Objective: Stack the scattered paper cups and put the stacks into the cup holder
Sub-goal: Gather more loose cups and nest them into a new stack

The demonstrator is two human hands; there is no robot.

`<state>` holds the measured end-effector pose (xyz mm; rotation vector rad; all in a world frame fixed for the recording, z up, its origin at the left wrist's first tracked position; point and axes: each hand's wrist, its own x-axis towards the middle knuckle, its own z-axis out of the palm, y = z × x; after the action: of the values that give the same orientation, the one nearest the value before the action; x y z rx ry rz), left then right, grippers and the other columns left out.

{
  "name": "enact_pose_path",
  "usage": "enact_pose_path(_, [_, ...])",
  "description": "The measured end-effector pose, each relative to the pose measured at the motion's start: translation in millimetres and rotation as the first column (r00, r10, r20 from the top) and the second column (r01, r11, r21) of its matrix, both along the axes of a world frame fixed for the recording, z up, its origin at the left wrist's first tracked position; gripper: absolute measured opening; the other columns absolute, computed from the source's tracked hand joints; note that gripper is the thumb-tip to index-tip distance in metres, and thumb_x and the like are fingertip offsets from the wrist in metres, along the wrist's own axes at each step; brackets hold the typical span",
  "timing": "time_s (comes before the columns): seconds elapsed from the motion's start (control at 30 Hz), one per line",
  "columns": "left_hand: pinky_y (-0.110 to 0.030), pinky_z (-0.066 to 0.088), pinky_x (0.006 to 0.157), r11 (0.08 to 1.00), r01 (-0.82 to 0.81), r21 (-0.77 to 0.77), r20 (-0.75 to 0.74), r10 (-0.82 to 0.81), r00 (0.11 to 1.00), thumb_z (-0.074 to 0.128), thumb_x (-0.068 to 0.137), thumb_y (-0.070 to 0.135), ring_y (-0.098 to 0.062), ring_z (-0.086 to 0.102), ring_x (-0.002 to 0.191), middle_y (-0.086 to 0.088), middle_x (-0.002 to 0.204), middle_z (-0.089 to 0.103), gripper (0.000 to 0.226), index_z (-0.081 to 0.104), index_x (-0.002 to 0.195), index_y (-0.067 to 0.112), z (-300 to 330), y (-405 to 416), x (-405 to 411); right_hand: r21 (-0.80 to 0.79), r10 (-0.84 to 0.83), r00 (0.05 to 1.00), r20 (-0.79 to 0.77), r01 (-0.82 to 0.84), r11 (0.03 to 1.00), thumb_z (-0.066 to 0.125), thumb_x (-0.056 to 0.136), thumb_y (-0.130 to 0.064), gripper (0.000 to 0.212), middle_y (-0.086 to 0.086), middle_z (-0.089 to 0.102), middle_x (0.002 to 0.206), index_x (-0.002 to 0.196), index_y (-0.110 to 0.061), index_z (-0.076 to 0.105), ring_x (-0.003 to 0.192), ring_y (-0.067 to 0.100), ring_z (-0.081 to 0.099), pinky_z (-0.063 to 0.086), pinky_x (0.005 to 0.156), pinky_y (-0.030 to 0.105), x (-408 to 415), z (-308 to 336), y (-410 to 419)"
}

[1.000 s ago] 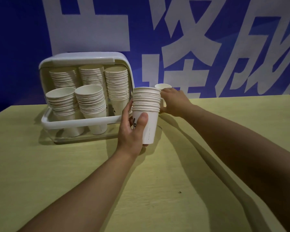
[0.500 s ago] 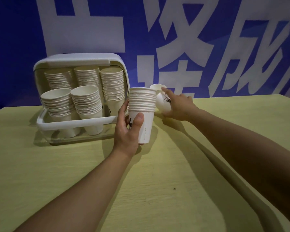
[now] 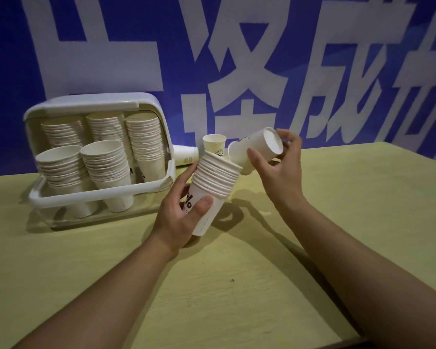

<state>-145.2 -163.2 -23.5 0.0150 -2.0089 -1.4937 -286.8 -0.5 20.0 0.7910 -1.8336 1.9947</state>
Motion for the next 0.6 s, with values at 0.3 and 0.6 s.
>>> enact_pose_path(0.3, [-0.01, 0.049, 0.088, 0.989, 0.065, -0.136, 0.075, -0.055, 0.996, 0.068, 0.075, 0.06, 0.004, 0.06, 0.119, 0.031, 0.129, 0.061, 0.073, 0.04, 0.142, 0.059, 1.0, 5.1, 0.5, -0.015, 0.157, 0.984, -0.087, -0.159, 0.987, 0.068, 0.088, -0.042, 0.015, -0.001, 0.058, 0.121, 0.102, -0.043, 0.064, 0.113, 0.027, 0.059, 0.059, 0.086, 0.05, 18.9, 5.1, -4.9])
enact_pose_path(0.6, [-0.039, 0.057, 0.095, 0.995, -0.009, -0.1, 0.055, 0.015, 0.998, 0.067, 0.073, 0.067, -0.007, 0.059, 0.124, 0.016, 0.138, 0.059, 0.081, 0.037, 0.147, 0.053, -3.5, -1.4, -0.4, 0.037, 0.314, 0.948, 0.049, -0.315, 0.948, 0.071, 0.091, -0.025, 0.069, -0.011, 0.044, 0.136, 0.14, -0.054, 0.032, 0.106, 0.01, 0.062, 0.058, 0.074, 0.022, 30.1, 10.5, -6.1])
